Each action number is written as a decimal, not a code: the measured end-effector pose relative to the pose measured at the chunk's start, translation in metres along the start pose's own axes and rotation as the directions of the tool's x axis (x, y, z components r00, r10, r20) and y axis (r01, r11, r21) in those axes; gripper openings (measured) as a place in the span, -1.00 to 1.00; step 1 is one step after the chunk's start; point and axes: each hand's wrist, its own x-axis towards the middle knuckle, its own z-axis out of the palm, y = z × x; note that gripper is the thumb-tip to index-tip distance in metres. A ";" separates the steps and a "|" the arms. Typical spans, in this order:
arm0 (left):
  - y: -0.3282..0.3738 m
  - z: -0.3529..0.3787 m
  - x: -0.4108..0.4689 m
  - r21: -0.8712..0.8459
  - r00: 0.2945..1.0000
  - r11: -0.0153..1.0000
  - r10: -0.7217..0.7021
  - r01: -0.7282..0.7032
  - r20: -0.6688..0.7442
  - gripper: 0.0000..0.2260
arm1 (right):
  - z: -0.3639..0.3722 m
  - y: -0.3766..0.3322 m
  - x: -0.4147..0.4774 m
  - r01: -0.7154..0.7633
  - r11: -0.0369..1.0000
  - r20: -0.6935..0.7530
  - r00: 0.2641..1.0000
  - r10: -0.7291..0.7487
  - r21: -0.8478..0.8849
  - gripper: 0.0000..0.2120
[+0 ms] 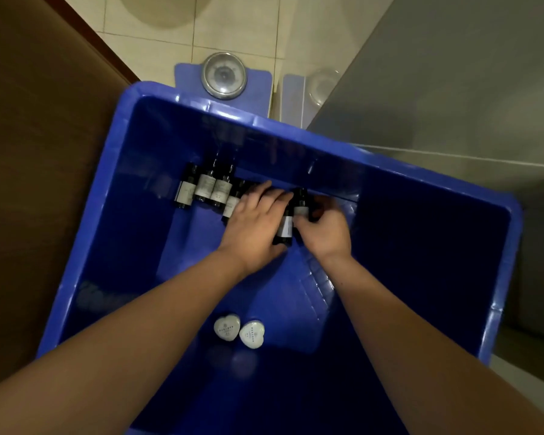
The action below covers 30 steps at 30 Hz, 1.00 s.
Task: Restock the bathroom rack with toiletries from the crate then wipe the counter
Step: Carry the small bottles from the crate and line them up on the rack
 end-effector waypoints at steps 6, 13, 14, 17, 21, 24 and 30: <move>-0.002 0.004 0.005 0.064 0.998 0.997 0.039 -0.036 -0.040 -0.19 | 0.000 0.003 0.002 -0.051 0.999 -0.007 0.999 0.051 -0.006 -0.63; 0.002 -0.003 0.002 0.052 0.988 0.993 0.115 -0.110 -0.107 -0.26 | -0.007 0.015 -0.010 -0.137 0.989 -0.007 0.990 0.138 0.055 -0.71; 0.004 -0.004 0.000 0.025 0.986 0.993 0.116 -0.114 -0.116 -0.26 | -0.007 0.017 -0.012 -0.160 0.981 -0.005 0.987 0.161 0.106 -0.72; 0.011 -0.006 -0.009 -0.065 0.989 0.994 0.084 -0.093 -0.123 -0.27 | -0.010 0.021 -0.020 -0.253 0.925 0.039 0.967 0.252 0.283 -0.85; 0.021 -0.009 -0.024 -0.178 0.997 0.984 0.011 -0.026 -0.082 -0.26 | -0.020 0.021 -0.037 -0.293 0.859 0.122 0.956 0.267 0.421 -0.90; 0.035 -0.014 -0.040 -0.394 0.994 0.913 -0.108 0.104 0.011 -0.24 | -0.033 0.018 -0.057 -0.291 0.831 0.170 0.956 0.237 0.474 -0.89; 0.077 -0.036 -0.073 -0.823 0.953 0.487 -0.222 0.292 0.206 -0.24 | -0.074 0.011 -0.112 -0.259 0.843 0.257 0.955 0.150 0.471 -0.87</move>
